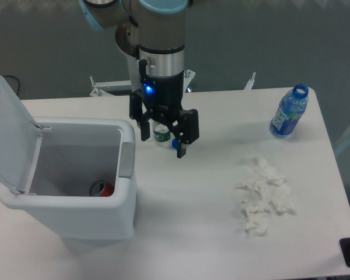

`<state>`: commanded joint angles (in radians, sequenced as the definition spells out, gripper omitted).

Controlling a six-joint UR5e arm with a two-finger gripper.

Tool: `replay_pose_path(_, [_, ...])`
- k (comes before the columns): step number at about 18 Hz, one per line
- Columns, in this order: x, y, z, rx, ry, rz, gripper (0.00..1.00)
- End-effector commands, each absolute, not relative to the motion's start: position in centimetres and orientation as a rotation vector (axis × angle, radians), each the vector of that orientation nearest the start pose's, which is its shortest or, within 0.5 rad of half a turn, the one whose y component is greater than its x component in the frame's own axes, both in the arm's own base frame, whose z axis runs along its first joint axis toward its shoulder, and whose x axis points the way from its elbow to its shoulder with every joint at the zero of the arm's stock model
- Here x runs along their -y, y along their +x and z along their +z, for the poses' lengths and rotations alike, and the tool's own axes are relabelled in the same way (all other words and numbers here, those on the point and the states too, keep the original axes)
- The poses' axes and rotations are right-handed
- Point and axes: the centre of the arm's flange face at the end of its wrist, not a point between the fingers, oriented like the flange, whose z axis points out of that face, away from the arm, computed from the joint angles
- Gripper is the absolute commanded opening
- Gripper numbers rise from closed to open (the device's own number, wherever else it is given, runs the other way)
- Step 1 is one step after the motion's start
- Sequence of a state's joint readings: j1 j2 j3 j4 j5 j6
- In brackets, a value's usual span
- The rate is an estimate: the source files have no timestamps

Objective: Close the trash can
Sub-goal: 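Raise the open gripper away from the small bottle and move toward the trash can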

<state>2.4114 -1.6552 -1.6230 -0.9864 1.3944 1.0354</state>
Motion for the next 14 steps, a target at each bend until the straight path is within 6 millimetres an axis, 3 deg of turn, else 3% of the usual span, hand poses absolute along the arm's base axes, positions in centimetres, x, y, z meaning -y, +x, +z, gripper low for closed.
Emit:
replay_pose_path(9, [-47.9, -31.3, 48.6, -0.362, -2.666, 0.371, 1.00])
replay_pose_path(14, [-47.0, -29.8, 50.6, -0.371, -2.609, 0.362, 1.00])
